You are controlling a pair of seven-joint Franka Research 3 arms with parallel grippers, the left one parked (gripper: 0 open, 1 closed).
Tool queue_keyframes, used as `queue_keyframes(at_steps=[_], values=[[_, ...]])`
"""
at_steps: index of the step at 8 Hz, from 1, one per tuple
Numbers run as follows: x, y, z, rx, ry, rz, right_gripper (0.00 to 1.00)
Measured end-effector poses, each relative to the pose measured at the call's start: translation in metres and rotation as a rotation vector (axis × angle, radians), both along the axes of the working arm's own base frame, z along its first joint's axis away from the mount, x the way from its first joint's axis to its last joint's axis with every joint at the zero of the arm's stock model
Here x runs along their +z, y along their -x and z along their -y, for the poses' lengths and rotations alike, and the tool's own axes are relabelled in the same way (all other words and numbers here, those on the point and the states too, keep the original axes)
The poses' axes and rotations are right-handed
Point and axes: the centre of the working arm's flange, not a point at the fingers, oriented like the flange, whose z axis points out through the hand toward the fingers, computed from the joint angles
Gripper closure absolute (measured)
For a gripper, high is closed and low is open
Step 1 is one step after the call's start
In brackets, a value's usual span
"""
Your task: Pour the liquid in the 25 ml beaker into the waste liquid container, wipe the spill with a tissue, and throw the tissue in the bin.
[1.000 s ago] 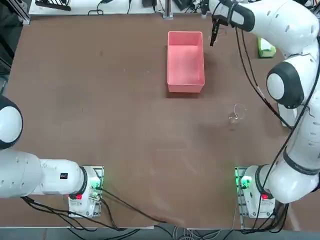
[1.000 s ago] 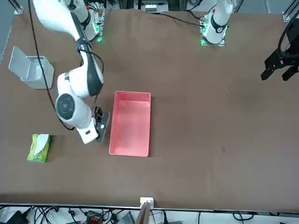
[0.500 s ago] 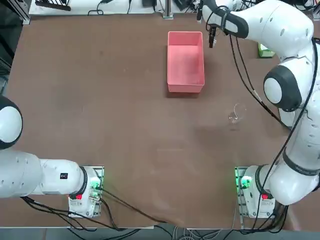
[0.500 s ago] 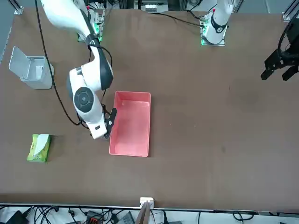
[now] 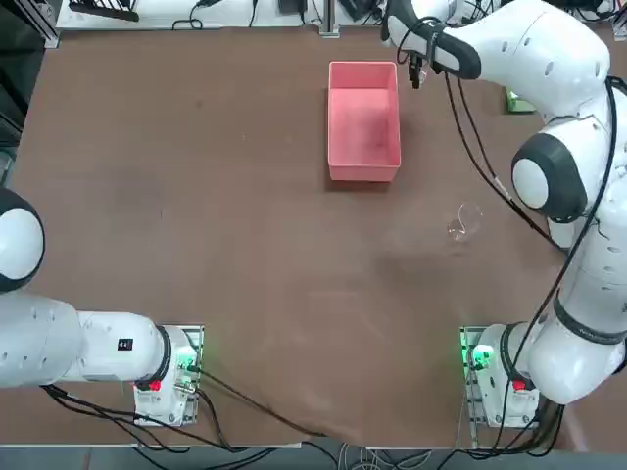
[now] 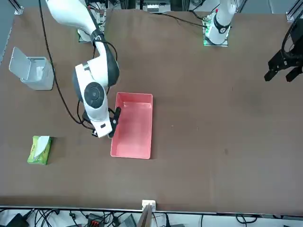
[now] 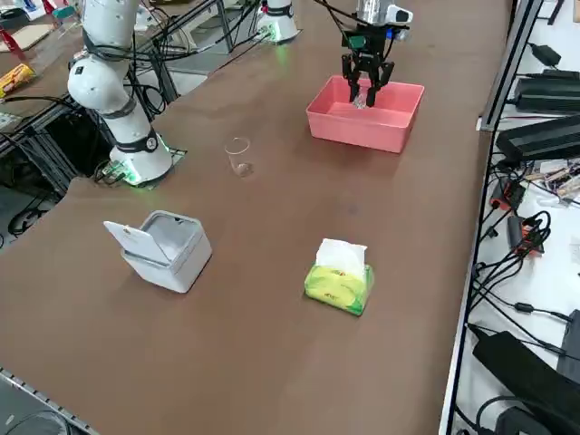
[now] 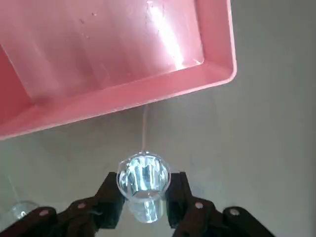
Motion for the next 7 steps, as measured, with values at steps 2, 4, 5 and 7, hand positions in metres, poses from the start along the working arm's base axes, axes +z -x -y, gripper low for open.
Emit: queue_keyframes(at_steps=[2, 4, 5, 7], values=[[0.002, 0.000, -0.025, 0.008, 0.006, 0.010, 0.53], [-0.008, 0.001, -0.046, 0.012, 0.034, 0.024, 0.53], [-0.014, 0.002, -0.052, 0.016, 0.051, 0.030, 0.53], [-0.022, 0.003, -0.057, 0.031, 0.088, 0.042, 0.53]])
